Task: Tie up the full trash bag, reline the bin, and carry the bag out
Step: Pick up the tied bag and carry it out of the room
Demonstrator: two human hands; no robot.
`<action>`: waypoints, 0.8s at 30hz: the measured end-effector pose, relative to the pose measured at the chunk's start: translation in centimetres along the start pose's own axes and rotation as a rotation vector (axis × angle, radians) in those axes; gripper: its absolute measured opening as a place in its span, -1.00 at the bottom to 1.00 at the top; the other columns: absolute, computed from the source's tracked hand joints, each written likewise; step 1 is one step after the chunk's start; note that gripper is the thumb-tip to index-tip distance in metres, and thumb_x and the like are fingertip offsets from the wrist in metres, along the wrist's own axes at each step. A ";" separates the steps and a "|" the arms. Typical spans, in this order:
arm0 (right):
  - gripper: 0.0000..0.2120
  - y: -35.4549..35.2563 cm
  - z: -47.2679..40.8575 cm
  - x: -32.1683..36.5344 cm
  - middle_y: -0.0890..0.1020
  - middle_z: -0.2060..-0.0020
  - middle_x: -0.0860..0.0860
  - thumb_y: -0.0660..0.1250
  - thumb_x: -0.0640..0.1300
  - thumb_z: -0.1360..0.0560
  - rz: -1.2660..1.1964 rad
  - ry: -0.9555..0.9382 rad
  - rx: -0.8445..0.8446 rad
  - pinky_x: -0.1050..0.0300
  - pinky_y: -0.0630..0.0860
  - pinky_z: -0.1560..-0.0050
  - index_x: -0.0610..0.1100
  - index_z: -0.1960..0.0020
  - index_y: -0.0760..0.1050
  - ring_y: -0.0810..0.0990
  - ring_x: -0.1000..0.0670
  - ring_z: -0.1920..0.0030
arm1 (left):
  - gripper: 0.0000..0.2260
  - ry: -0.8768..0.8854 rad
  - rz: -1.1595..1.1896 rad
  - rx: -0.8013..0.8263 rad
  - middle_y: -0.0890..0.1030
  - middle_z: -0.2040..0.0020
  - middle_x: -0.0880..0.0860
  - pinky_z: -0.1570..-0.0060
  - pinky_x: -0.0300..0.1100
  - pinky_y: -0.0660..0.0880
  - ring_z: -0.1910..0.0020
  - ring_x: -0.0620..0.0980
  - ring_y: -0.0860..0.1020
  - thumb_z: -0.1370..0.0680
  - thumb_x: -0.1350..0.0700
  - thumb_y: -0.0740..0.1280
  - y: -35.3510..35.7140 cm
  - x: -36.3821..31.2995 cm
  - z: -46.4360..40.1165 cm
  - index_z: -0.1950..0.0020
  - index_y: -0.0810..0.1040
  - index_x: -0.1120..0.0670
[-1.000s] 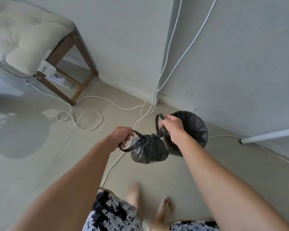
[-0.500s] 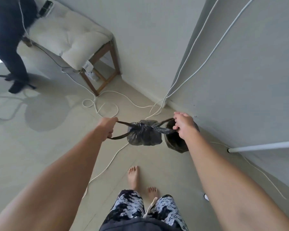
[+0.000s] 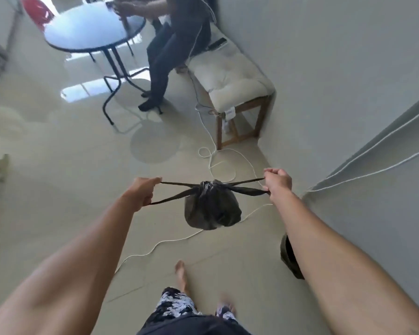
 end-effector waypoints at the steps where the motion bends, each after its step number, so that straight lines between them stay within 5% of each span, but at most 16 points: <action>1: -0.77 2.1 0.6 0.8 0.55 0.36 0.02 0.26 -0.29 -0.47 0.014 -0.017 0.035 0.16 0.35 0.50 -0.04 0.28 0.52 0.42 0.00 0.48 | -0.74 0.001 0.041 -0.014 0.14 0.39 0.00 0.65 -0.41 0.07 0.59 -0.10 0.13 -0.57 0.08 0.32 -1.8 0.3 0.4 0.28 0.34 0.06; 11: -0.80 27.1 10.9 4.6 0.45 0.43 -0.04 0.31 -0.27 -0.50 0.212 -0.082 0.425 0.26 0.27 0.57 -0.10 0.28 0.42 0.32 0.03 0.51 | -0.74 -0.061 0.427 -0.221 0.21 0.43 -0.02 0.68 -0.36 0.16 0.66 -0.14 0.16 -0.57 0.05 0.29 -21.0 6.9 0.7 0.30 0.34 0.04; 24: -0.97 61.7 34.8 0.8 0.55 0.34 -0.15 0.25 -0.32 -0.55 0.433 -0.026 0.835 0.09 0.53 0.40 -0.25 0.01 0.43 0.44 -0.07 0.45 | -0.81 -0.110 0.784 -0.231 0.44 0.35 0.09 0.29 -0.13 0.50 0.39 0.06 0.43 -0.58 0.19 0.21 -46.8 18.0 -3.9 0.22 0.48 0.17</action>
Point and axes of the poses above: each hand's wrist, its own z-axis away from the middle knuckle, its own y-axis out of the palm, x = y × z, the point moved 10 cm from there along -z, towards the middle knuckle
